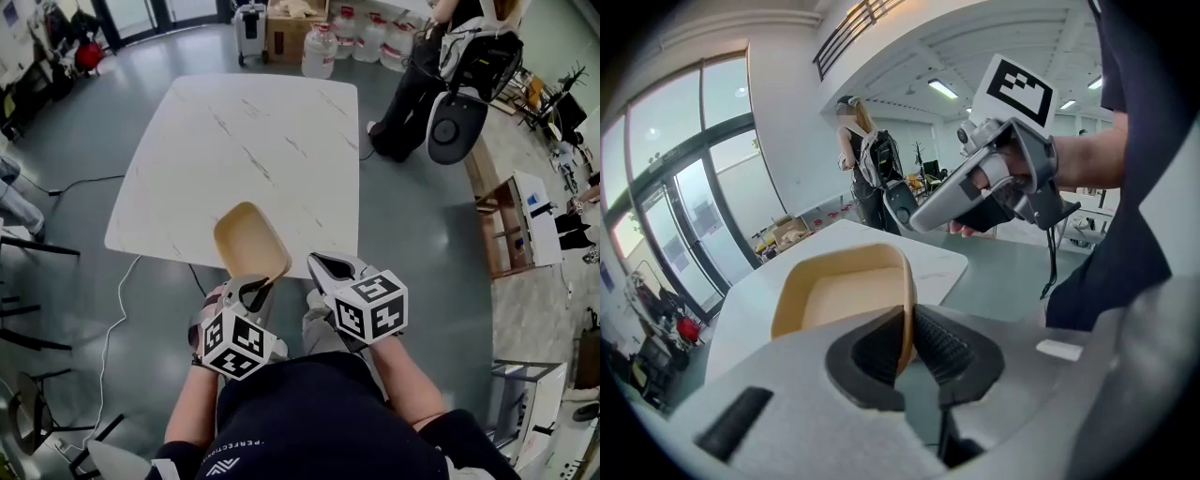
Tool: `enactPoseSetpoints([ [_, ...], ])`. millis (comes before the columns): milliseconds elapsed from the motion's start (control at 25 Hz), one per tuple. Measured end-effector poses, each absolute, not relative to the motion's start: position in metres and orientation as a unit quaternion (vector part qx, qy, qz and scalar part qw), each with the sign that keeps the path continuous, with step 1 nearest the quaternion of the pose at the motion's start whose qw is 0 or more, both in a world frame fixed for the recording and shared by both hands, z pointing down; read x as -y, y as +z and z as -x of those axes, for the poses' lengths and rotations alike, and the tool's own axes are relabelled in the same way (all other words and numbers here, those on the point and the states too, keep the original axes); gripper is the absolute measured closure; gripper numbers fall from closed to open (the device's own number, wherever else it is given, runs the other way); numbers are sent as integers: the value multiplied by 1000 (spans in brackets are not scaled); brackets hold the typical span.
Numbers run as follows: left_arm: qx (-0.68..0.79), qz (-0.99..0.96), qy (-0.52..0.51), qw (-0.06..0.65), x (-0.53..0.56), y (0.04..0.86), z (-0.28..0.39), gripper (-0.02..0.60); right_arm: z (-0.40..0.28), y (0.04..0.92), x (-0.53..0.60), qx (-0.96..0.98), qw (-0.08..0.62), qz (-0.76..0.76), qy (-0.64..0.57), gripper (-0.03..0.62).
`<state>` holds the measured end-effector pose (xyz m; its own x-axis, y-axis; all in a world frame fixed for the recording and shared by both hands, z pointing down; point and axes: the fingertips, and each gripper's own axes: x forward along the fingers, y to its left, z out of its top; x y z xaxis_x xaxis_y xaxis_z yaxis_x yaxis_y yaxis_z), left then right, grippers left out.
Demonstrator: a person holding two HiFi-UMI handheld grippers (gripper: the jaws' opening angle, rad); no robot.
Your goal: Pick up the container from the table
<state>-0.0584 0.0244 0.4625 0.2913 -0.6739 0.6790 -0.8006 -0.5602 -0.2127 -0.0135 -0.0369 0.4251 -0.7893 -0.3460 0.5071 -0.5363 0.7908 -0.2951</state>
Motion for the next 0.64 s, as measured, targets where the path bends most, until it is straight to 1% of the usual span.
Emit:
enactPoseSetpoints([
  [640,446,-807,378,76,-42,461,65,554,12,423,19,915,212,-262,222,595],
])
